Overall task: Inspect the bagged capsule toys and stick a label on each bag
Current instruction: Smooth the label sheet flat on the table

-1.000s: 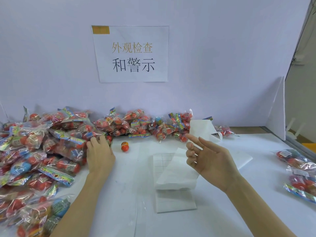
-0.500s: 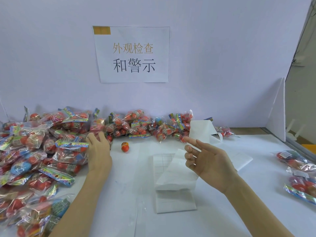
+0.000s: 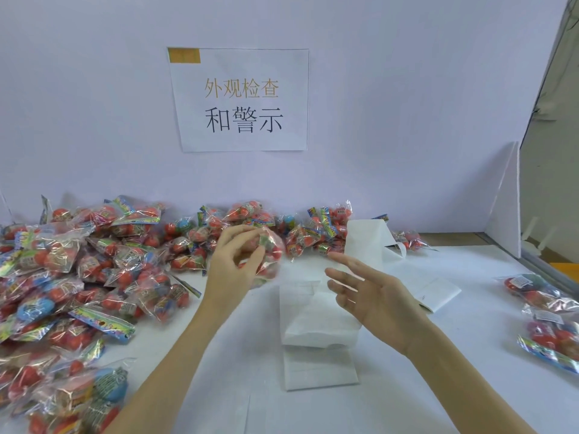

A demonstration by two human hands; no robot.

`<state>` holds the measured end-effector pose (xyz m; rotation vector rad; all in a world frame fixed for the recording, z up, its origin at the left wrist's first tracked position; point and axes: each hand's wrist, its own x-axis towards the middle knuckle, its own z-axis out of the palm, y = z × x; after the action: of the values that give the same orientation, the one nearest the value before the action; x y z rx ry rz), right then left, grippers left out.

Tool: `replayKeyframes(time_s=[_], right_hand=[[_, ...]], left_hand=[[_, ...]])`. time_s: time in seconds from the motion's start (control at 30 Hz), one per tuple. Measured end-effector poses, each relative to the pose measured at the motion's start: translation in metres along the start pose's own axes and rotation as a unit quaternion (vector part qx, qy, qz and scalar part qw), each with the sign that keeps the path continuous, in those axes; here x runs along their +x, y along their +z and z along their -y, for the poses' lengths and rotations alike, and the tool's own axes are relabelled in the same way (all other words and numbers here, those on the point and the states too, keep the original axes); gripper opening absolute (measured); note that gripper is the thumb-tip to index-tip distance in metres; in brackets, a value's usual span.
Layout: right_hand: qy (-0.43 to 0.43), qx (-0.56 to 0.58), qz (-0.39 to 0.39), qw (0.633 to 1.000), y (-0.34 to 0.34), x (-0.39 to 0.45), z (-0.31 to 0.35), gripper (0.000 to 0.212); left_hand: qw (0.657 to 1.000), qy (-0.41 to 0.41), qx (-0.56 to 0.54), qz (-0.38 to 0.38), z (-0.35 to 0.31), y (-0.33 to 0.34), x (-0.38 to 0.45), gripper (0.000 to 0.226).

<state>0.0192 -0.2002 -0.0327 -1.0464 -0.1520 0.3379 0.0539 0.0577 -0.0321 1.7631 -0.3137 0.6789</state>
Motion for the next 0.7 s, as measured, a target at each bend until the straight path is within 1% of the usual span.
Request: replayKeyframes(time_s=[0.07,0.13,0.2,0.3,0.4,0.43,0.5,0.57,0.63,0.7], right_hand=[[-0.036,-0.077,-0.023,0.996,0.003,0.000,-0.003,0.047],[-0.065,-0.128,-0.031,0.989,0.006,-0.001,-0.006,0.051],[-0.072,-0.151,-0.037,0.985,0.008,-0.002,-0.008,0.056],[-0.063,-0.184,-0.028,0.981,0.009,-0.002,-0.011,0.052],[-0.056,-0.148,-0.018,0.987,0.010,0.001,-0.015,0.042],[-0.052,-0.120,-0.015,0.991,0.010,0.001,-0.015,0.039],[-0.031,-0.070,-0.008,0.997,0.010,0.001,-0.013,0.035],[-0.003,-0.048,0.014,0.999,0.011,0.000,-0.010,0.036],[0.011,-0.035,0.041,0.998,0.010,-0.001,-0.010,0.037],[0.013,-0.026,0.039,0.999,0.009,-0.001,-0.011,0.038]], left_hand=[[0.989,-0.079,-0.121,0.036,-0.012,0.011,-0.006,0.029],[0.968,-0.135,-0.196,0.075,-0.017,0.019,-0.012,0.029],[0.958,-0.155,-0.213,0.112,-0.018,0.026,-0.016,0.031],[0.949,-0.171,-0.226,0.137,-0.018,0.029,-0.020,0.029],[0.942,-0.188,-0.226,0.162,-0.017,0.026,-0.020,0.028],[0.940,-0.186,-0.224,0.179,-0.018,0.024,-0.020,0.025],[0.944,-0.147,-0.200,0.217,-0.019,0.021,-0.020,0.026],[0.946,-0.101,-0.174,0.254,-0.021,0.016,-0.019,0.026],[0.943,-0.080,-0.144,0.288,-0.026,0.011,-0.018,0.026],[0.946,-0.054,-0.091,0.307,-0.033,0.008,-0.017,0.027]])
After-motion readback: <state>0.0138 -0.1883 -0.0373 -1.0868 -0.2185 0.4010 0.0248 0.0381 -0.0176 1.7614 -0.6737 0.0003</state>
